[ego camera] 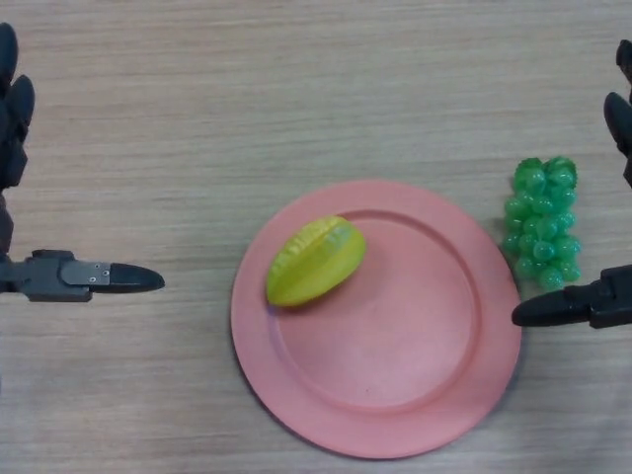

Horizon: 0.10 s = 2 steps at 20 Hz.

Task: Pick up the yellow starfruit and place it on the plate

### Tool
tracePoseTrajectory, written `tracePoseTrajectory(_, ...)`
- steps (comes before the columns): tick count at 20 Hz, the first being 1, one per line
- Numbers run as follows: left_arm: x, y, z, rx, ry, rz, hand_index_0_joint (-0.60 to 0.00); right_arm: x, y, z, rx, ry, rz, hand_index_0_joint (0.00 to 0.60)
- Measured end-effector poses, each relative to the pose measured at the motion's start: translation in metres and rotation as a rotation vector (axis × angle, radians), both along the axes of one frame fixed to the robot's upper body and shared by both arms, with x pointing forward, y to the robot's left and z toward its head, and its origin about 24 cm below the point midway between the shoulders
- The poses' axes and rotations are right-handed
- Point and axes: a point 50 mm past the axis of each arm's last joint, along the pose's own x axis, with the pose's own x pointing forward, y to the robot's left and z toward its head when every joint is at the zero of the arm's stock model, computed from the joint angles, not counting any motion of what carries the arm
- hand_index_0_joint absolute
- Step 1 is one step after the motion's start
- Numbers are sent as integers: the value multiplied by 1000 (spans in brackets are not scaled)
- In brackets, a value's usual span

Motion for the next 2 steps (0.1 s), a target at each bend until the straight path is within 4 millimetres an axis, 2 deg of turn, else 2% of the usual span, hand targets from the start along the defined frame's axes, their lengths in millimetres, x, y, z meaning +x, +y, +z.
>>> tracePoseTrajectory(2,0,0,1,-4,-5,8,0,-2,-5,-2,-3,7,-14,0)
